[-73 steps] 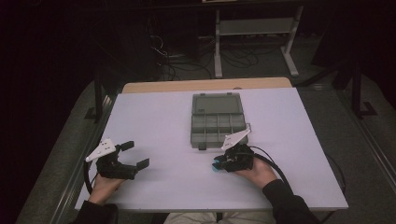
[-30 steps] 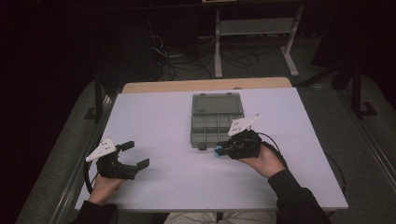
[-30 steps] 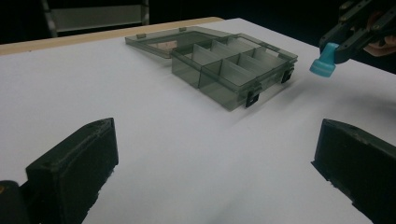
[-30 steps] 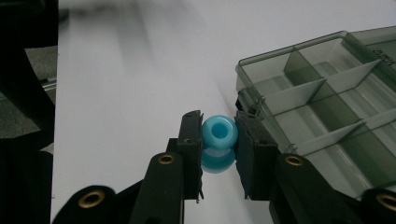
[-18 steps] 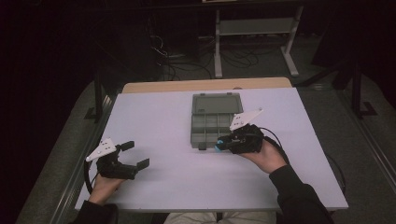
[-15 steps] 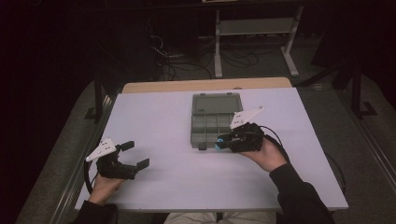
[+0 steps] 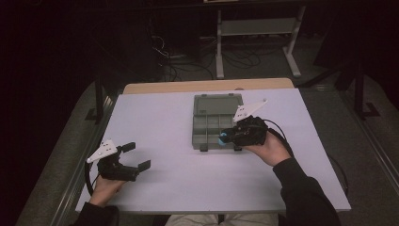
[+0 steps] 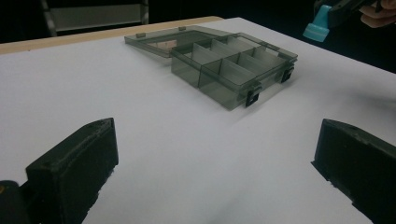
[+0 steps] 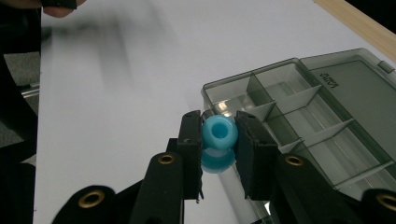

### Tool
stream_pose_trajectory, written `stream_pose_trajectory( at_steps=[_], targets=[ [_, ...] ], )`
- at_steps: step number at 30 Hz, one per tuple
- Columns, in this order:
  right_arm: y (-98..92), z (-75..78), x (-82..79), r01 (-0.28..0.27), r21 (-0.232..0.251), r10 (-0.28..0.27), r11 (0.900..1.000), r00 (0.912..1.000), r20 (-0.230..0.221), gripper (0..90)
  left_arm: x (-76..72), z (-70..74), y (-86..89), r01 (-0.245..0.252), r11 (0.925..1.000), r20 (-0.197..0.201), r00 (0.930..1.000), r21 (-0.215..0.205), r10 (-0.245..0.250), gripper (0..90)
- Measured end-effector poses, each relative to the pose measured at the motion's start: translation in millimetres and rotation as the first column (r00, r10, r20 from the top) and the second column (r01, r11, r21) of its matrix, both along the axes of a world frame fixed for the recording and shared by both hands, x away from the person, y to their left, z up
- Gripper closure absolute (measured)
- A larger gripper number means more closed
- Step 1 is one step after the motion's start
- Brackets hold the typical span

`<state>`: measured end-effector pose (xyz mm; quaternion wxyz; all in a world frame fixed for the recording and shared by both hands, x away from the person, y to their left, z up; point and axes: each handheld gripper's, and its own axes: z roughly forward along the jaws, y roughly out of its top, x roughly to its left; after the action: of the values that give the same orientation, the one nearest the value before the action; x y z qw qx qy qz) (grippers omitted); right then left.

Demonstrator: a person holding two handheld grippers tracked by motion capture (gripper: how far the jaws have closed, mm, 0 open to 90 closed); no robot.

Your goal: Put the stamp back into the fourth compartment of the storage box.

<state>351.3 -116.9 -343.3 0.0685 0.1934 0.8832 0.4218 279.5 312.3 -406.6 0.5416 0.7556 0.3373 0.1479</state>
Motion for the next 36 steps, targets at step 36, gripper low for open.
stream_pose_trajectory(
  at_steps=[36],
  targets=[
    [-23.4, 3.4, 42.6, 0.121, -0.008, -0.121, 0.993, 0.9924, -0.026, 71.8, 0.0, 0.0, -0.3, 0.002, 1.0, 0.0, 1.0, 0.0, -0.002, 0.0]
  ],
)
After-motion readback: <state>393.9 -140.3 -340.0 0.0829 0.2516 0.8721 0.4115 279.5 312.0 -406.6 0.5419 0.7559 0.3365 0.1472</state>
